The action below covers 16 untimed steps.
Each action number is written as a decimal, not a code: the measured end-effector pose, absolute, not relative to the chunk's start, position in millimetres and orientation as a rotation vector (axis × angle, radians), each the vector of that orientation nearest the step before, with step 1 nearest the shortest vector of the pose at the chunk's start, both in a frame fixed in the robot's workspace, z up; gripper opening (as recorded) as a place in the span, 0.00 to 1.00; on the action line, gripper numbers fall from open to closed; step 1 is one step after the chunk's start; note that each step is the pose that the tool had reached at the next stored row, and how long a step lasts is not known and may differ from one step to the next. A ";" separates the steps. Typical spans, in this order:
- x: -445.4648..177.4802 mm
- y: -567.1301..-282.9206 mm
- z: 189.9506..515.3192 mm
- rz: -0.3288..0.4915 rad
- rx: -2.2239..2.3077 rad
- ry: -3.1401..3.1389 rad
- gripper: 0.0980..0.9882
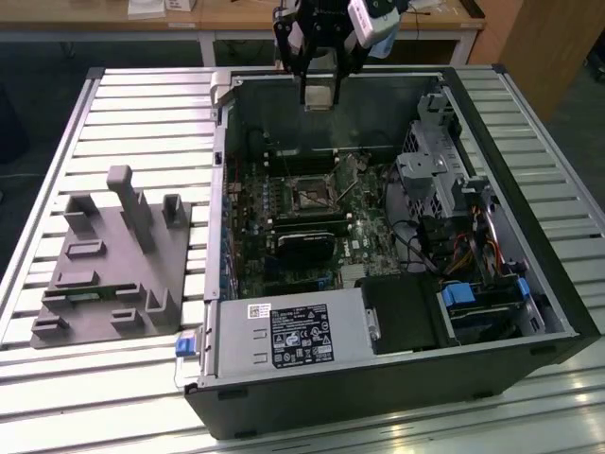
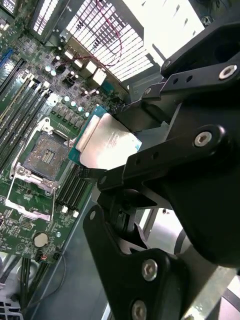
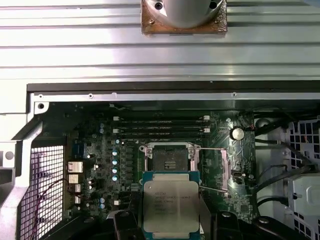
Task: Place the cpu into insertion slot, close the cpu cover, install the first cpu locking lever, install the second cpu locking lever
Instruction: 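Place the cpu into insertion slot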
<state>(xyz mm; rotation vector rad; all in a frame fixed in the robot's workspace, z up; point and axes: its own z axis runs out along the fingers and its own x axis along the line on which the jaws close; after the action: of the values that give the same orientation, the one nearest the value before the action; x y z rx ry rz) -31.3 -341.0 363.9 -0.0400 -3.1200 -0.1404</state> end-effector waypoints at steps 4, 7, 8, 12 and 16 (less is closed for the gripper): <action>-31.3 -341.0 356.6 -0.141 -0.040 -3.120 0.49; -31.3 -341.0 351.2 -0.140 -0.040 -3.120 0.49; -31.3 -341.0 349.4 -0.140 -0.040 -3.120 0.49; -31.3 -341.0 342.1 -0.141 -0.040 -3.120 0.49; -31.3 -341.0 335.2 -0.140 -0.040 -3.120 0.49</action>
<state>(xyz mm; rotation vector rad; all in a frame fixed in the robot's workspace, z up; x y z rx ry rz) -31.3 -341.0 335.2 -0.0401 -3.1200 -0.1404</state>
